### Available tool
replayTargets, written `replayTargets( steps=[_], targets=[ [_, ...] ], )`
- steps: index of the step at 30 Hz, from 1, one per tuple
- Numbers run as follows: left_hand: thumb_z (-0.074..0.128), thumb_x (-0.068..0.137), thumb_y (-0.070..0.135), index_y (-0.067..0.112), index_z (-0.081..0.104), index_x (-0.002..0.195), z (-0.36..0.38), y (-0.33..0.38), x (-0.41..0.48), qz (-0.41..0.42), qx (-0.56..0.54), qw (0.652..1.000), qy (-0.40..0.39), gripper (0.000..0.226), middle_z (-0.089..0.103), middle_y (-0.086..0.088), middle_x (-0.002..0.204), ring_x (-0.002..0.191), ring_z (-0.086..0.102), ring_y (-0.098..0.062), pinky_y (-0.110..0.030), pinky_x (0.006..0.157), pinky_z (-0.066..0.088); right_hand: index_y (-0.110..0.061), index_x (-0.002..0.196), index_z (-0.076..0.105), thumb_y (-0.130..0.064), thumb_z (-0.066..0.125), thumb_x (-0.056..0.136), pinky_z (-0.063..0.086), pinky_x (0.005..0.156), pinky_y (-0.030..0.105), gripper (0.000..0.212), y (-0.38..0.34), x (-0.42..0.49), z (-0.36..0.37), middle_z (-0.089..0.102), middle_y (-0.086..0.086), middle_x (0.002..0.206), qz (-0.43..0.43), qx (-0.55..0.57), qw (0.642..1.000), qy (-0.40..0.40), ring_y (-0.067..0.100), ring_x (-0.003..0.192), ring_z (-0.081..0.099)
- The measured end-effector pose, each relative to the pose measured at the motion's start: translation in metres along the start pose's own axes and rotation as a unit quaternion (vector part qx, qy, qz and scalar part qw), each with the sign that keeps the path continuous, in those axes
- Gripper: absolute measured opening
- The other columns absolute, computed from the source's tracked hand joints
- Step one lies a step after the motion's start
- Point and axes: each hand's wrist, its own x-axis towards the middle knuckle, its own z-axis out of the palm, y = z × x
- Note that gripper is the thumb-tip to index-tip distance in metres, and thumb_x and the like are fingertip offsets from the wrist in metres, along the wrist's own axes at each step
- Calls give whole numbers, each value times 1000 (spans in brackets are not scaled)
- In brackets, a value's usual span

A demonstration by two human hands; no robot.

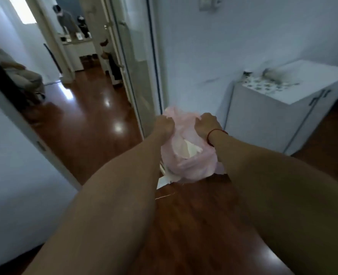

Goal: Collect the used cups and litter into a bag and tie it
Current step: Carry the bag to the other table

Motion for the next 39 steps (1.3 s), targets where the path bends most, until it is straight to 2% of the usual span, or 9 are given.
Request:
replayTargets(
  steps=[3, 5, 7, 12, 15, 19, 25, 29, 39],
  targets=[
    [40, 94, 14, -13, 62, 107, 96, 55, 35, 33, 4, 997, -74, 37, 67, -27, 99, 98, 65, -41, -36, 71, 53, -3, 126, 54, -28, 39, 98, 44, 103, 41, 40, 69, 42, -59, 53, 20, 133, 67, 3, 995, 68, 38, 121, 54],
    [40, 91, 15, -13, 59, 116, 158, 91, 56, 37, 0, 991, -128, 42, 65, -30, 113, 107, 63, -43, -44, 87, 54, -3, 126, 54, -25, 40, 98, 45, 102, 42, 39, 114, 68, -98, 54, 20, 132, 111, 2, 989, 102, 38, 118, 55],
    [38, 93, 17, -10, 56, 122, 218, 129, 73, 54, 2, 982, -181, 44, 61, -28, 123, 115, 60, -41, -44, 95, 50, -1, 123, 54, -23, 40, 98, 47, 98, 40, 36, 157, 93, -137, 56, 20, 129, 147, -6, 980, 137, 38, 115, 57],
    [36, 95, 21, -3, 49, 130, 350, 214, 93, 108, 19, 957, -270, 45, 57, -24, 129, 118, 57, -38, -44, 101, 46, 0, 121, 58, -25, 42, 97, 49, 94, 41, 38, 251, 135, -228, 59, 21, 125, 226, -3, 948, 224, 38, 113, 58],
    [35, 95, 19, -1, 47, 133, 429, 272, 91, 126, 23, 938, -323, 45, 57, -21, 131, 119, 57, -36, -43, 103, 47, 0, 117, 61, -26, 42, 96, 51, 91, 41, 38, 313, 148, -284, 63, 21, 118, 290, 35, 911, 292, 38, 105, 62],
    [34, 96, 17, -3, 49, 133, 527, 335, 59, 175, 19, 910, -375, 45, 57, -19, 132, 120, 56, -35, -38, 103, 46, 2, 115, 62, -25, 41, 96, 49, 92, 41, 39, 382, 149, -354, 63, 23, 119, 349, 48, 867, 352, 39, 109, 60],
    [35, 94, 16, -2, 57, 126, 676, 397, 13, 207, 24, 871, -444, 43, 62, -19, 123, 111, 60, -34, -35, 93, 48, -3, 118, 60, -23, 41, 95, 51, 94, 42, 36, 495, 157, -448, 62, 20, 120, 397, 25, 837, 376, 38, 108, 60],
    [36, 92, 19, -1, 58, 125, 786, 443, -15, 198, 14, 872, -448, 44, 63, -20, 123, 114, 60, -37, -42, 101, 49, -2, 121, 58, -23, 41, 98, 48, 92, 37, 35, 575, 159, -526, 60, 20, 124, 413, -9, 836, 360, 37, 111, 59],
    [38, 93, 19, -5, 58, 122, 1011, 581, -118, 208, -12, 860, -466, 43, 61, -25, 125, 116, 59, -39, -43, 100, 48, -4, 123, 59, -25, 42, 97, 46, 95, 36, 37, 757, 143, -730, 57, 19, 131, 427, -33, 825, 368, 36, 119, 57]
  ],
)
